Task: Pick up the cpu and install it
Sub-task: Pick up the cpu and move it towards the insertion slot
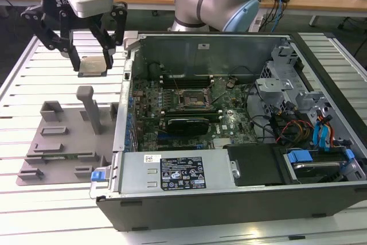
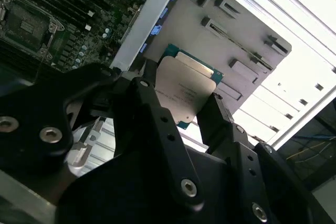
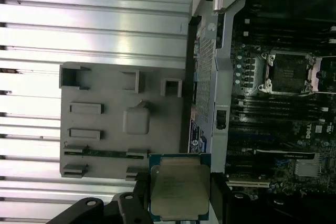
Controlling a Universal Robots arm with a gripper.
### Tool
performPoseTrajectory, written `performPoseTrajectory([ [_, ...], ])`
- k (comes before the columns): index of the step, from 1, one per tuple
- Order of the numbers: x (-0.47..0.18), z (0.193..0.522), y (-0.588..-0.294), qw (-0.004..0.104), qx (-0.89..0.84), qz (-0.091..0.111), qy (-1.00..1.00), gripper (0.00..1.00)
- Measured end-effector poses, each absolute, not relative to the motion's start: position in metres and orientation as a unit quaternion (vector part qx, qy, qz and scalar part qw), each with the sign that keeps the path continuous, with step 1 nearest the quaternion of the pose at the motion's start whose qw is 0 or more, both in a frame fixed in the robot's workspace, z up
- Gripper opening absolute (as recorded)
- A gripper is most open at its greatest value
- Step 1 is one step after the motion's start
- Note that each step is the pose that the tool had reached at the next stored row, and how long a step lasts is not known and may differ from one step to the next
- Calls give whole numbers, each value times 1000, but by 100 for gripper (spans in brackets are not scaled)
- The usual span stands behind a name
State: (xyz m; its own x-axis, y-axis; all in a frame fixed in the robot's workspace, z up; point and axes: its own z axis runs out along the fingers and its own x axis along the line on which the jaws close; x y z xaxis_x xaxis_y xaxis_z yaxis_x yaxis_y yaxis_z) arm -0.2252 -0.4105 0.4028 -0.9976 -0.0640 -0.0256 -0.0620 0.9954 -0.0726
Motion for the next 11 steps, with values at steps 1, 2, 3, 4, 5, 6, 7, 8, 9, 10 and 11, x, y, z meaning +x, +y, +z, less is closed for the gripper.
performPoseTrajectory([
  [1, -223, 403, -411, 14, -32, -36, 999, 55],
  [2, -221, 403, -411, 14, -32, -37, 999, 55],
  [3, -219, 403, -410, 14, -32, -37, 999, 55],
  [4, -215, 403, -410, 14, -32, -37, 999, 55],
  [5, -213, 403, -410, 14, -32, -38, 999, 55],
  [6, -210, 403, -410, 14, -32, -38, 999, 55],
  [7, -207, 403, -410, 14, -32, -39, 999, 55],
  [8, -204, 403, -410, 14, -32, -39, 999, 55],
  [9, -202, 403, -410, 14, -32, -39, 999, 55],
  [10, -201, 403, -410, 14, -32, -39, 999, 55],
  [11, -198, 403, -410, 14, -32, -40, 999, 55],
])
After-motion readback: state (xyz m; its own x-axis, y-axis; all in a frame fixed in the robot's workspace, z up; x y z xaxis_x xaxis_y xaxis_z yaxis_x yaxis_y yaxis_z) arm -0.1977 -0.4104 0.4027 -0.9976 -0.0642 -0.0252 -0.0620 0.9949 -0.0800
